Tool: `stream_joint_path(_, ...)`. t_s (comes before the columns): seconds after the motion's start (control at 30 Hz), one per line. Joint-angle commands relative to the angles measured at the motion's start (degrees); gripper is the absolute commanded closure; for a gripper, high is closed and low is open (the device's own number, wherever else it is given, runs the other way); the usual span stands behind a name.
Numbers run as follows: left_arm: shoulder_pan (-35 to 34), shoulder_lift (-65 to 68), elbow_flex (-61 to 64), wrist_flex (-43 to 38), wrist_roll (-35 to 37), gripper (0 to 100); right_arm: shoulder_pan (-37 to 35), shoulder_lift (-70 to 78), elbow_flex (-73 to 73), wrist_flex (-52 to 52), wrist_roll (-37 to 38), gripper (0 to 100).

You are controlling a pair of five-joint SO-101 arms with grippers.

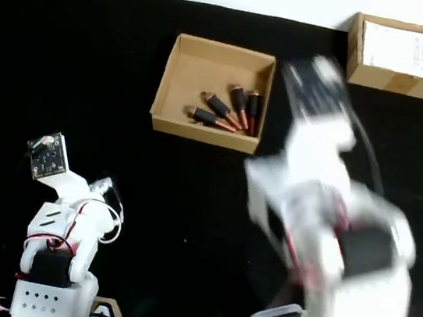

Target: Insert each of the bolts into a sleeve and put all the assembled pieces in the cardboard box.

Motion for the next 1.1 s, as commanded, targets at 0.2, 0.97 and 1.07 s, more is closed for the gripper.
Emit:
stream_joint_path(0.2,0.66,-0.04,1.01,6.95,-0.26,99,4.53,-35.38,27.74,-8.66,-0.18,98.5)
stream_joint_path(0.97,-9.98,-0.22,1.01,24.70,-28.22,99,18.51,-53.41,96.31,-34.07,-0.53,98.4)
stream_joint_path(1.07,-9.98,-0.22,1.01,24.70,-28.22,99,18.59,-53.41,96.57,-30.55,-0.35,98.4)
